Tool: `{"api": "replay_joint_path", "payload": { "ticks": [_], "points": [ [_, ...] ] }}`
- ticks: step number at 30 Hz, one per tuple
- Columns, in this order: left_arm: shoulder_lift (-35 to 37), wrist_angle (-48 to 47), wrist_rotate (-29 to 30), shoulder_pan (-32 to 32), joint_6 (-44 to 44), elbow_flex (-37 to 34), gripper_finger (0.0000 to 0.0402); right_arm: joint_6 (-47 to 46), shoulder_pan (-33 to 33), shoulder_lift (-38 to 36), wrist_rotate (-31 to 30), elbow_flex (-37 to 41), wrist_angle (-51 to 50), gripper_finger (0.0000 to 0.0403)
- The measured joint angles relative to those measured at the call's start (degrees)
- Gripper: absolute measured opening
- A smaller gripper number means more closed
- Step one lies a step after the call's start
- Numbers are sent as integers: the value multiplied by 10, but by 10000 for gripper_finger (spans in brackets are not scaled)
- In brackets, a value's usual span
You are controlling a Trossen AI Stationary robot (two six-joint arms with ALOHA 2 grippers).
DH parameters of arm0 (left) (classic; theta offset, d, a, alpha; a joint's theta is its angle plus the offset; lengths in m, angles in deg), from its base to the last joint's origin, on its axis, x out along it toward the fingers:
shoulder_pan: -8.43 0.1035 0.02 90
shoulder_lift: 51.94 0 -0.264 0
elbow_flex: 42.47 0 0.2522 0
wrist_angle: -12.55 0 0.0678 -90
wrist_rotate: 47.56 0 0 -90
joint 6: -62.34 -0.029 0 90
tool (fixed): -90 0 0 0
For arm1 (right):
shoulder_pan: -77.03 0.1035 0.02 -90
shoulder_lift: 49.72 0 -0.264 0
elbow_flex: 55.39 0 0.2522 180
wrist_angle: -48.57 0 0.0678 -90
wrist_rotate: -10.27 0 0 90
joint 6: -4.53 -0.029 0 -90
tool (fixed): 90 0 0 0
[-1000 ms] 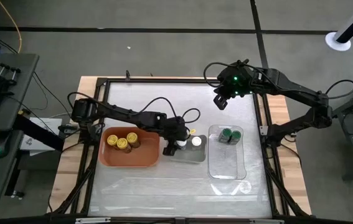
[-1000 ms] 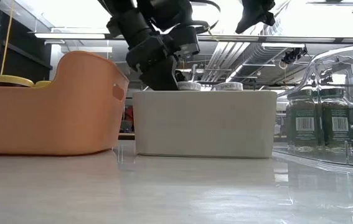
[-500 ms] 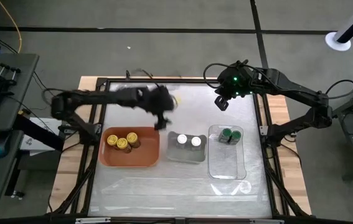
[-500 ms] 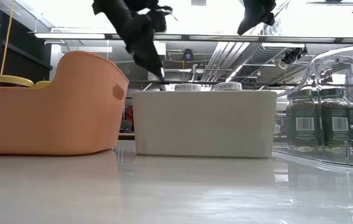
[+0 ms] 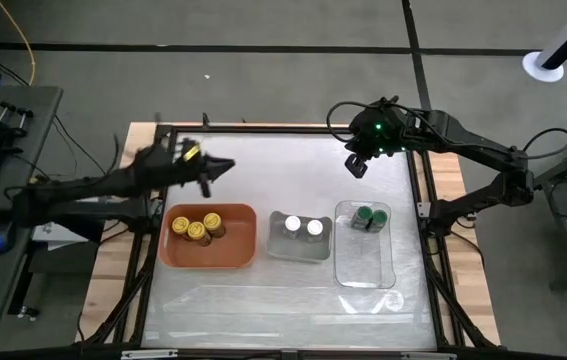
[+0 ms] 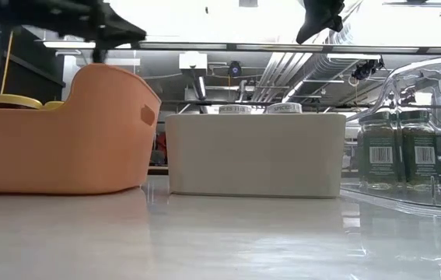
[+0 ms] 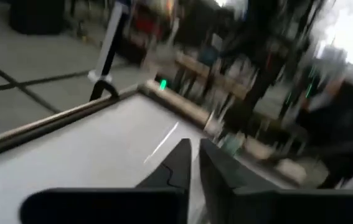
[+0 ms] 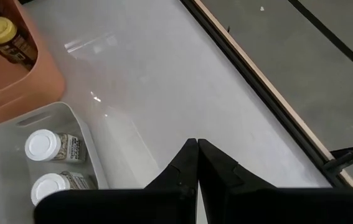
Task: Sort spices by type
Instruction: Return to Home Position
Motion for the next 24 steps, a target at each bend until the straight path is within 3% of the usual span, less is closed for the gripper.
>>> {"api": "replay_joint_path", "payload": {
  "ticks": [5, 10, 14, 19, 24],
  "points": [
    [130, 148, 92, -67, 81, -141, 8, -29, 0, 0, 1, 0, 0, 0],
    [205, 175, 154, -135, 72, -203, 1, -65, 1, 0, 46, 0, 0, 0],
    [240, 174, 160, -161, 69, -241, 0, -96, 7, 0, 82, 0, -10, 0],
    [287, 179, 159, -162, 63, -294, 0, -120, 41, -3, 84, 0, -51, 0],
    [325, 130, 140, -158, 73, -297, 0, -152, 81, -18, 81, 0, -113, 0]
  ]
}}
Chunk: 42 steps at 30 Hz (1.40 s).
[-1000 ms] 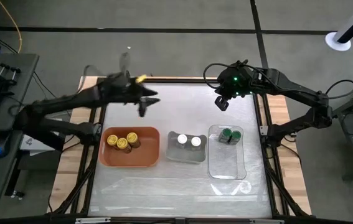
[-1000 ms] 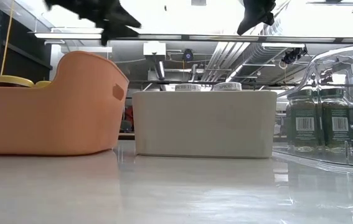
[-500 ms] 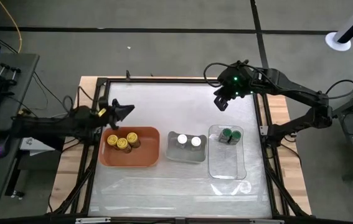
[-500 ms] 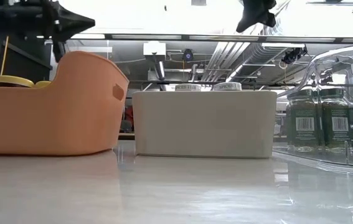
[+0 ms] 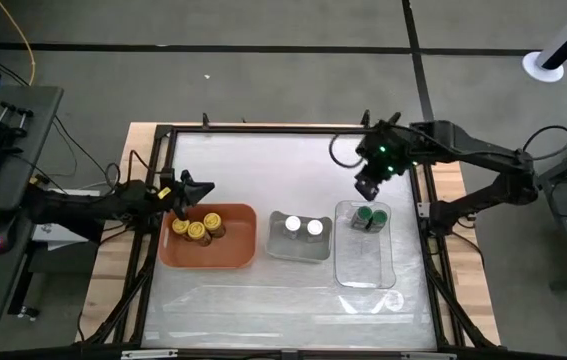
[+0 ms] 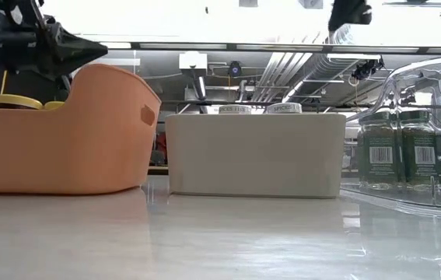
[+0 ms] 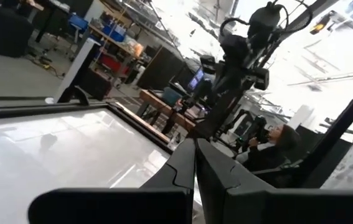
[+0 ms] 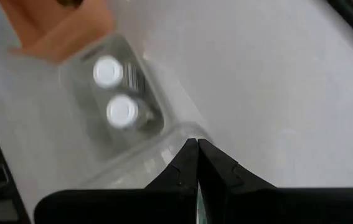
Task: Sort spices by type
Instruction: Return to Home Position
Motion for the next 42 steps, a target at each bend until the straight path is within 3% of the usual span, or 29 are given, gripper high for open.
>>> {"api": "replay_joint_path", "payload": {
  "ticks": [7, 11, 16, 20, 25, 31, 42],
  "points": [
    [6, -4, -1, 0, -5, 0, 0, -63, 67, -82, -45, 4, -68, 0],
    [6, -10, -1, 0, -28, 0, 0, -140, 112, -191, -86, 82, -31, 0],
    [6, -13, -1, 0, -30, 0, 1, -191, 172, -351, -138, 299, 158, 0],
    [6, -13, -1, 0, -28, 0, 1, -137, 179, -441, -141, 481, 377, 0],
    [6, -13, -1, 0, -28, 0, 1, -74, 157, -498, -128, 645, 593, 0],
    [6, -13, -1, 0, -28, 0, 1, -41, 147, -539, -81, 757, 735, 0],
    [6, -13, -1, 0, -28, 0, 1, 5, 153, -580, -75, 866, 866, 0]
  ]
}}
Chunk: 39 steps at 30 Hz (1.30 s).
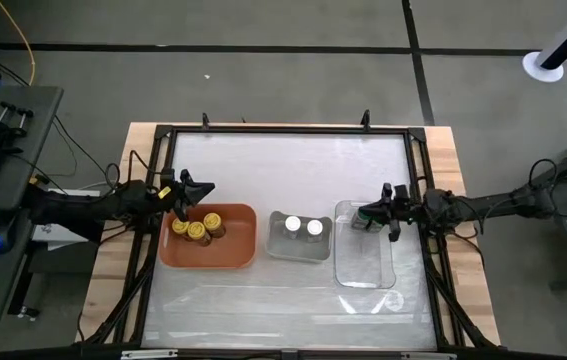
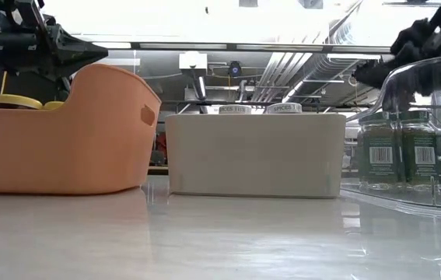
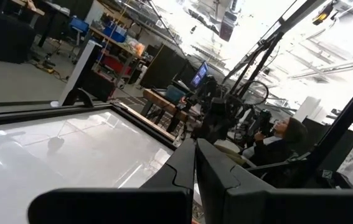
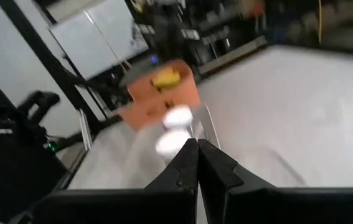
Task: Sort spices by type
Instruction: Return to Home Position
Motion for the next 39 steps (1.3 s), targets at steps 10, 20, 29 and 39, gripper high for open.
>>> {"api": "replay_joint_path", "payload": {
  "ticks": [10, 20, 29, 39],
  "points": [
    [0, 0, 0, 0, 0, 0, 1, -18, 0, 2, 0, -3, -107, 0],
    [0, 0, 0, 0, 0, 0, 1, 37, 0, 2, 0, -2, -109, 0],
    [0, 0, 0, 0, 0, 0, 1, 37, 0, 2, 0, -2, -109, 0],
    [0, 0, 0, 0, 0, 0, 1, 38, 0, 2, 0, -1, -109, 0]
  ]
}}
